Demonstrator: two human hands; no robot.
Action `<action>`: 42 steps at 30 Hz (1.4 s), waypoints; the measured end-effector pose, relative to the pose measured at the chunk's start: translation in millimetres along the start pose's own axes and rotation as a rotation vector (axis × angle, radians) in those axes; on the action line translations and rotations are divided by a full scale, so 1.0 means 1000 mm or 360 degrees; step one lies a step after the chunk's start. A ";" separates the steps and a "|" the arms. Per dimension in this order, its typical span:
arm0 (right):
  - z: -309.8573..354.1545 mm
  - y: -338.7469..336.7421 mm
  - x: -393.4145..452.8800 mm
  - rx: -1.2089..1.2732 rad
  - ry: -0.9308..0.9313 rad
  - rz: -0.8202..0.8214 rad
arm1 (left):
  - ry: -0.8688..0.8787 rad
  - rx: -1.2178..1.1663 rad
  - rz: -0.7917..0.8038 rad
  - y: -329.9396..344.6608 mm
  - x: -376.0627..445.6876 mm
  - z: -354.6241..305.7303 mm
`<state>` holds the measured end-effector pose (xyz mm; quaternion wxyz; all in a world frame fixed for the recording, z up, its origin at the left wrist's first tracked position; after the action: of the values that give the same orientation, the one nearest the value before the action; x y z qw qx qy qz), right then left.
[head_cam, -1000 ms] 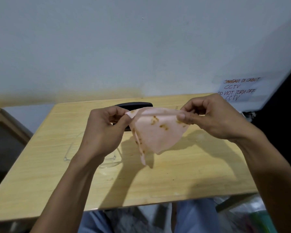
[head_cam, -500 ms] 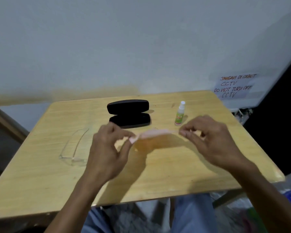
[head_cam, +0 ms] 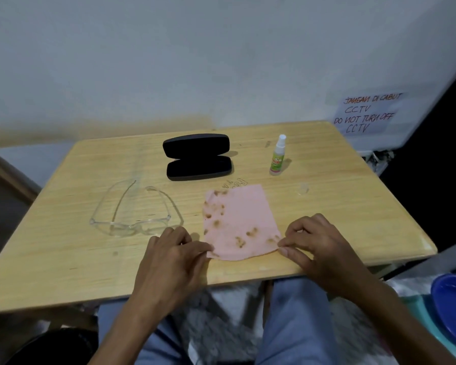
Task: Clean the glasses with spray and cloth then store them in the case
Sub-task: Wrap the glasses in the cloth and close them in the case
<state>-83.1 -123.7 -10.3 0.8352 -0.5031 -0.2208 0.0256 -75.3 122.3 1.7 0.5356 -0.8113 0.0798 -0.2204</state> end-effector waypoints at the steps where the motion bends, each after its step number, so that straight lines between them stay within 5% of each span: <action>1: 0.001 0.000 -0.001 0.0001 -0.0005 0.0000 | 0.0005 0.0017 -0.0008 0.000 0.000 0.000; 11: 0.014 -0.007 -0.001 0.0118 0.0004 -0.0094 | -0.0016 -0.0005 -0.0014 -0.008 -0.007 -0.001; 19: 0.072 0.017 0.083 0.0632 0.0282 -0.0075 | -0.0513 0.0013 -0.0686 -0.102 -0.004 0.074; 23: 0.100 0.059 0.128 0.0837 0.0502 0.0127 | -0.1020 0.0065 -0.0636 -0.120 -0.007 0.145; 28: 0.113 0.087 0.156 0.0773 0.0661 0.0244 | -0.1396 -0.0348 -0.0490 -0.106 -0.011 0.188; 37: 0.115 0.112 0.160 0.0935 0.0779 0.0450 | -0.1501 -0.0862 -0.0410 -0.083 -0.009 0.206; 42: 0.116 0.076 0.150 0.1083 0.0621 0.0315 | -0.1338 -0.1029 -0.0464 -0.091 -0.004 0.178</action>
<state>20.5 49.7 22.0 0.9737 -0.2122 0.0124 0.0816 -9.6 309.6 24.0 0.2088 -0.9553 -0.1906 0.0865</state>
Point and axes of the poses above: each hand's wrist, its own x-axis towards the middle knuckle, its own y-axis out of the palm, z = x × y, the point moved 9 cm from there along x, towards the middle knuckle
